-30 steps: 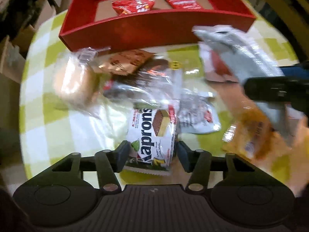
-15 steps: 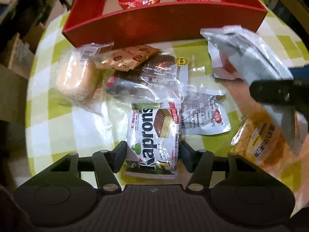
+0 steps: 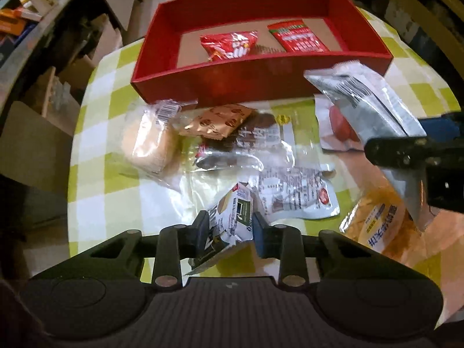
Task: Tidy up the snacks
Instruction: 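Grasp the Kapron wafer with the left tool while the right tool holds the white bar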
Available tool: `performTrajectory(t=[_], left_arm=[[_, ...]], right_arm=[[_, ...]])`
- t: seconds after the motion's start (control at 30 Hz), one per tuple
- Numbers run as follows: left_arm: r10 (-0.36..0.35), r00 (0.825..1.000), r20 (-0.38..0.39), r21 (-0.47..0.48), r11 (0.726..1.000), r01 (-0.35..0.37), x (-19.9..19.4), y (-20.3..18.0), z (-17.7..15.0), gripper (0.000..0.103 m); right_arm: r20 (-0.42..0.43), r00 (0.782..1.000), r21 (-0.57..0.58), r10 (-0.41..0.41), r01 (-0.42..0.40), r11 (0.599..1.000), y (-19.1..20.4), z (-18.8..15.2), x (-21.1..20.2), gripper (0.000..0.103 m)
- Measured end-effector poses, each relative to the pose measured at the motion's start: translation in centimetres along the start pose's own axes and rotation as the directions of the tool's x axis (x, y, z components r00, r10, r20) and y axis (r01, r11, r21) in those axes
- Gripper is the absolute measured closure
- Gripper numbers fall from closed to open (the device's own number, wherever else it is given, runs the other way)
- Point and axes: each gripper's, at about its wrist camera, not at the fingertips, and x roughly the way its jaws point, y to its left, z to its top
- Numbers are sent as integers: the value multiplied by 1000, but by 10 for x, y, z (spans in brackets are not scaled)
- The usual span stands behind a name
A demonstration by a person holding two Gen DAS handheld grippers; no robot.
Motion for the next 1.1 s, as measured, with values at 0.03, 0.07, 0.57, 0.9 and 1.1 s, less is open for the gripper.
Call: performTrajectory(t=[0.03, 0.07, 0.57, 0.9, 1.1], left_arm=[[-8, 1000, -6, 0, 1000, 8, 2, 0, -1, 57], [-16, 1000, -9, -9, 1000, 16, 2, 3, -2, 55], [-124, 976, -176, -241, 967, 79, 46, 33, -25, 23], [-31, 993, -110, -196, 981, 9, 22, 13, -29, 36], [1, 1000, -28, -197, 980, -6, -5, 16, -21, 36]], right_arm=[[-3, 1000, -1, 0, 0, 1000, 0, 0, 1, 58], [-6, 1000, -3, -1, 1, 1000, 1, -1, 2, 58], [-29, 1000, -25, 12, -13, 1000, 5, 0, 8, 58], [-12, 1000, -84, 4, -5, 996, 14, -5, 4, 58], [34, 999, -81, 0, 3, 997, 15, -1, -6, 58]])
